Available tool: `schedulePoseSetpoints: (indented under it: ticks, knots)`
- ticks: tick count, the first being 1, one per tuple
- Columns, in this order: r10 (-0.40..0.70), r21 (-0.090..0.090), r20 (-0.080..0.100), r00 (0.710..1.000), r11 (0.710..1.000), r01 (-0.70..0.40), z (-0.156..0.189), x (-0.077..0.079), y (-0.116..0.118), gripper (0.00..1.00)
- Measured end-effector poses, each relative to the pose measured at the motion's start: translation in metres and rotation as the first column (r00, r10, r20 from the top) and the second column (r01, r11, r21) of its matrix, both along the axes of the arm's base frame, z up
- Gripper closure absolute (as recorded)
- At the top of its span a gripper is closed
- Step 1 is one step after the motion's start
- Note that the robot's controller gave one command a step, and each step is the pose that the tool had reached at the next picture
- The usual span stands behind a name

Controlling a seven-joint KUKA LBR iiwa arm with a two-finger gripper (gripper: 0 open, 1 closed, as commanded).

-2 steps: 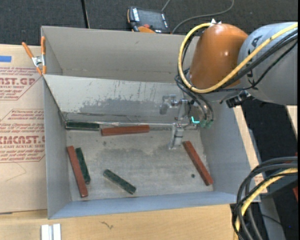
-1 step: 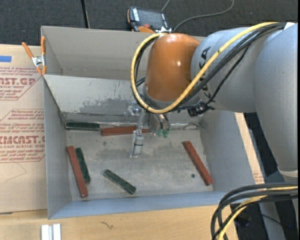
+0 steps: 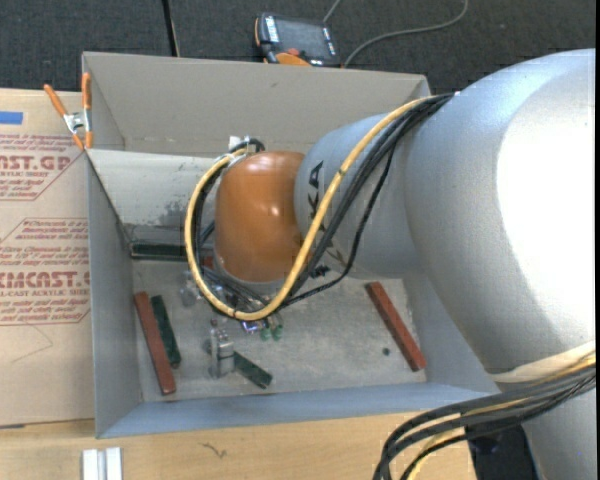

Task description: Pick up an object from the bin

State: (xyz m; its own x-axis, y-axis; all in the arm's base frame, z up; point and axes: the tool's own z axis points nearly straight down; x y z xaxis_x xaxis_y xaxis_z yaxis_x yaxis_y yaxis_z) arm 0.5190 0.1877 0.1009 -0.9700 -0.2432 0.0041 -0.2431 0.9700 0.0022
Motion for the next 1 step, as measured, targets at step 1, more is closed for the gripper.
schedulePoseSetpoints:
  ticks: [1]
  knots:
    - [0.11, -0.001, 0.014, 0.994, 0.994, -0.11, -0.0307, -0.0327, -0.0738, 0.0]
